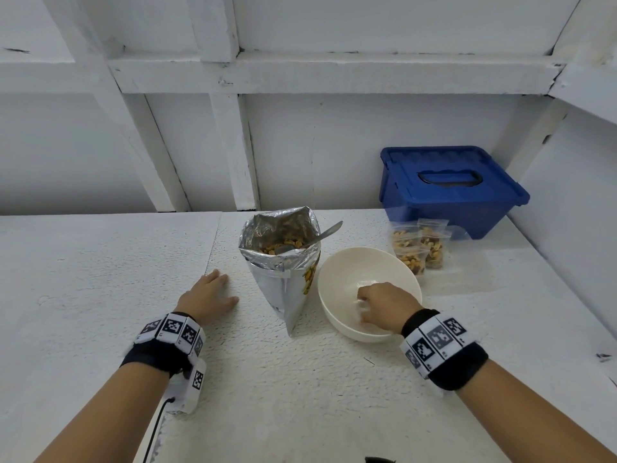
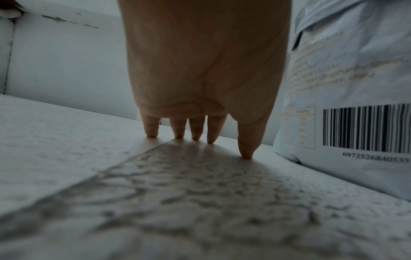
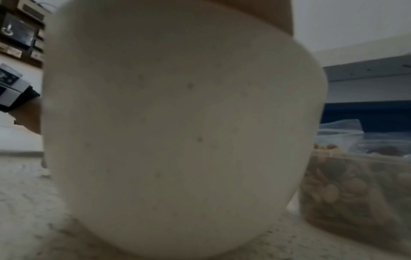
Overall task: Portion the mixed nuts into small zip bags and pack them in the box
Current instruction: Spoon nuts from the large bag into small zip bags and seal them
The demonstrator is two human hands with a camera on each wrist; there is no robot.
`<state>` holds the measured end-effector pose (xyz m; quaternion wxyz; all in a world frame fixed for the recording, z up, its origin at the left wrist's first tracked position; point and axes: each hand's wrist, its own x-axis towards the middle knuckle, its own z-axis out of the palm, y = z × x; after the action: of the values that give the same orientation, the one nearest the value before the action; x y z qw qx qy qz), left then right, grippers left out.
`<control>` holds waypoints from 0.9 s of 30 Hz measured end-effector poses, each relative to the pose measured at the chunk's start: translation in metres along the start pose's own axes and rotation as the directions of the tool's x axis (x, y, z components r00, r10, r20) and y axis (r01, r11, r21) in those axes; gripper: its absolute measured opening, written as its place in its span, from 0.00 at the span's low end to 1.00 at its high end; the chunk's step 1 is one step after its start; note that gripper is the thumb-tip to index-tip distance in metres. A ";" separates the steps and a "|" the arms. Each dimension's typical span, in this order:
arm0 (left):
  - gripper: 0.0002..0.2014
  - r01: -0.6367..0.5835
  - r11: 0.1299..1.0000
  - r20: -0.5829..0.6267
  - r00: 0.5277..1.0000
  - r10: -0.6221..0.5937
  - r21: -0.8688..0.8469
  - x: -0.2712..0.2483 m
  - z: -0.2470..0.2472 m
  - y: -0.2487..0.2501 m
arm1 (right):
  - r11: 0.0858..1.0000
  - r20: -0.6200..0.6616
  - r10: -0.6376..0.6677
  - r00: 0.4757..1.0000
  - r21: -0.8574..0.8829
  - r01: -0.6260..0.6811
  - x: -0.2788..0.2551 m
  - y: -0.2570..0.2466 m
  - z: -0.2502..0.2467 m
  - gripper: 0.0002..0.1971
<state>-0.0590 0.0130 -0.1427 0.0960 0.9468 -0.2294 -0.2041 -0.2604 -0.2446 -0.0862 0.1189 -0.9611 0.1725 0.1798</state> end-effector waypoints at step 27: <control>0.13 -0.415 0.855 -0.687 0.720 0.098 -0.313 -0.041 -0.073 0.053 | 0.796 -0.773 0.055 0.632 0.416 0.439 -0.049 -0.023 -0.119 0.04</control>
<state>-0.0812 -0.0075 -0.0484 0.4115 0.8668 -0.2612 0.1053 -0.2586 -0.2443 0.0446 0.3373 -0.8779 0.1416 -0.3091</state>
